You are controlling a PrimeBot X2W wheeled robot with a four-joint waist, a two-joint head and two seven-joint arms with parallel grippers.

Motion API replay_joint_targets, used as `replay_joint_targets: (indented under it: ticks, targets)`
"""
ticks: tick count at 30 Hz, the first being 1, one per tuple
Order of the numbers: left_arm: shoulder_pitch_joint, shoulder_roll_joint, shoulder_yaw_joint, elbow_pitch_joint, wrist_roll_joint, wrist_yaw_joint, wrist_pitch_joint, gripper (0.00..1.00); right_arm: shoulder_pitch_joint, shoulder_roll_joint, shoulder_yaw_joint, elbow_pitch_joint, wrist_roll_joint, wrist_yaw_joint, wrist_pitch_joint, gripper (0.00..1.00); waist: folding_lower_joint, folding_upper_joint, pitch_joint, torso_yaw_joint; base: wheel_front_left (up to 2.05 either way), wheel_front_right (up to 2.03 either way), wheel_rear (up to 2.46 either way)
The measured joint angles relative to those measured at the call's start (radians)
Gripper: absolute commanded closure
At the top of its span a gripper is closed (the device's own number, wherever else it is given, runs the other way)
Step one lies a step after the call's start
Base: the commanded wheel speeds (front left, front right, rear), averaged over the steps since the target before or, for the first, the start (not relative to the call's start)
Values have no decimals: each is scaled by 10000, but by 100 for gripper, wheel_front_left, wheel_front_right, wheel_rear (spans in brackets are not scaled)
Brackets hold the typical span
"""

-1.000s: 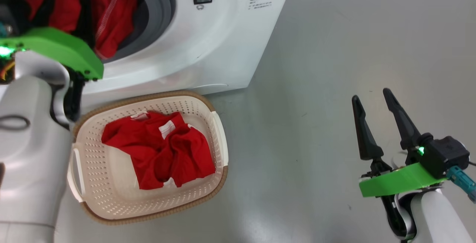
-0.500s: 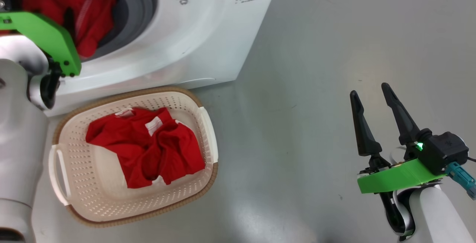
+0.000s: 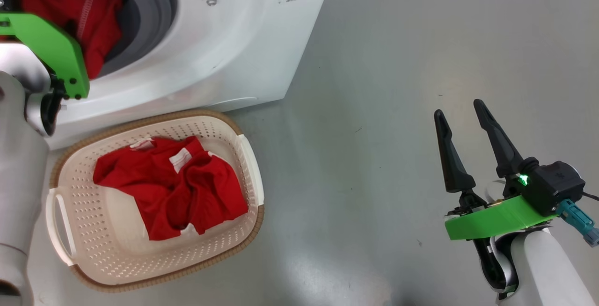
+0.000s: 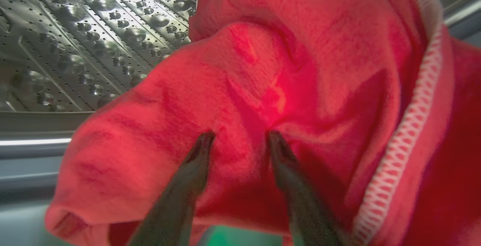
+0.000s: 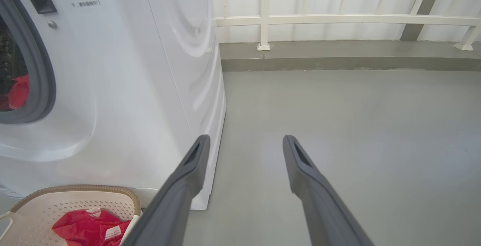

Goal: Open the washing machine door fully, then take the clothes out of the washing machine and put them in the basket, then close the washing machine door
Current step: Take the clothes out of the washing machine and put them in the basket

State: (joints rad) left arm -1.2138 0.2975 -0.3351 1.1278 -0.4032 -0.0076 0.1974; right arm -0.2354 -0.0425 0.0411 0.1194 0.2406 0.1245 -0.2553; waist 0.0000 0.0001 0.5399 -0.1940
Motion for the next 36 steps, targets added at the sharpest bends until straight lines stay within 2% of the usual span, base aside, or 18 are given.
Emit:
replay_joint_targets:
  ticks: [1, 10, 15, 20, 27, 36]
  targets:
    - [0, -2, -17, 29, 2, 0, -61, 100, 0, 0, 0, 6, 25, 0, 0, 0, 0, 0, -2, -7, 0, 0, 0]
    - [0, -84, -151, 86, -6, -17, -1049, 100, -1, 0, -12, 63, 59, 0, 0, 0, 0, 0, -110, 79, 0, 0, 0]
    - [6, -247, 102, -42, -336, -17, -1877, 100, 0, 0, -36, 73, 58, 0, 0, 0, 0, 0, -159, 205, 0, 0, 0]
    - [28, -326, 353, -301, -663, -341, -2719, 100, 0, 0, -115, 96, 58, 0, 0, 0, 0, 0, -218, 356, 0, 0, 0]
    - [458, -435, 543, -639, -1003, -389, -3758, 100, 3, 0, -257, 134, 36, 0, 0, 0, 0, 0, -425, 572, 0, 0, 0]
    - [1339, -621, 715, -1482, -1177, -458, -4349, 100, 22, -4, -293, 203, -44, 0, 0, 0, 0, 0, -760, 860, 0, 0, 0]
